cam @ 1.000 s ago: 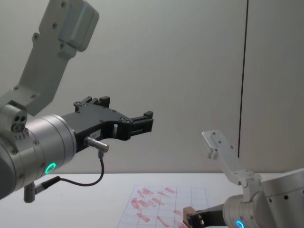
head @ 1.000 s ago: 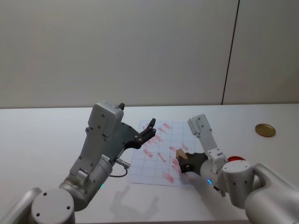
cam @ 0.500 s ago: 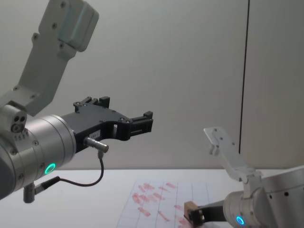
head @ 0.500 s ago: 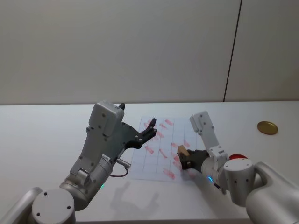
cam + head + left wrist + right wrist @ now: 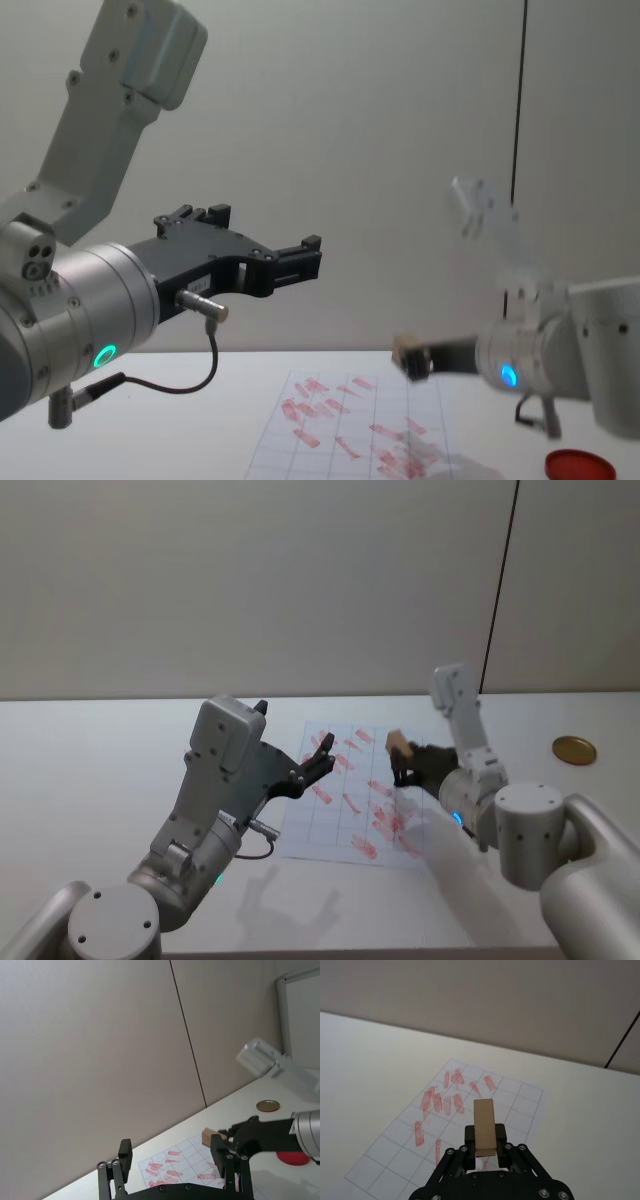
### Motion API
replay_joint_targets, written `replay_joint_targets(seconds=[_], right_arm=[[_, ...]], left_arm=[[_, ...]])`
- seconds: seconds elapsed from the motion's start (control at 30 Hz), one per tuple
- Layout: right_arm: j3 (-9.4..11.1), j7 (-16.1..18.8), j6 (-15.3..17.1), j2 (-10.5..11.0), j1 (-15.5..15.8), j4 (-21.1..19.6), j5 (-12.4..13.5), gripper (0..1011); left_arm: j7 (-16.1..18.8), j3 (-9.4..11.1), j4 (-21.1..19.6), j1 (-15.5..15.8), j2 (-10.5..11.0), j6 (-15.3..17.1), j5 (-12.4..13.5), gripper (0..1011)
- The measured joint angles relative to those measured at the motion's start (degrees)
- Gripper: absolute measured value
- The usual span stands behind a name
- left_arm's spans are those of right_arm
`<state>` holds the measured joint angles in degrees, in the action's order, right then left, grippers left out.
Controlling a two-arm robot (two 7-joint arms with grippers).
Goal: Use the one hand to pick up the stamp and affix it onto the A4 paper.
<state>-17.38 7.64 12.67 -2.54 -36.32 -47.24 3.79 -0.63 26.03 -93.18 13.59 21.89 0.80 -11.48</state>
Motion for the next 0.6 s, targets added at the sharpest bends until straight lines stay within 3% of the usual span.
replay_joint_targets(seconds=[0.33,0.6], right_arm=[[1.45,-4.79,3.89,1.39,3.28,-11.34,2.1,216],[2.74,-8.02,7.29,2.66,5.69,-16.59,2.88,216]], left_arm=[[0.0,0.0,0.0,0.0,0.0,0.0,0.0,993],[0.0,0.0,0.0,0.0,0.0,0.0,0.0,993]])
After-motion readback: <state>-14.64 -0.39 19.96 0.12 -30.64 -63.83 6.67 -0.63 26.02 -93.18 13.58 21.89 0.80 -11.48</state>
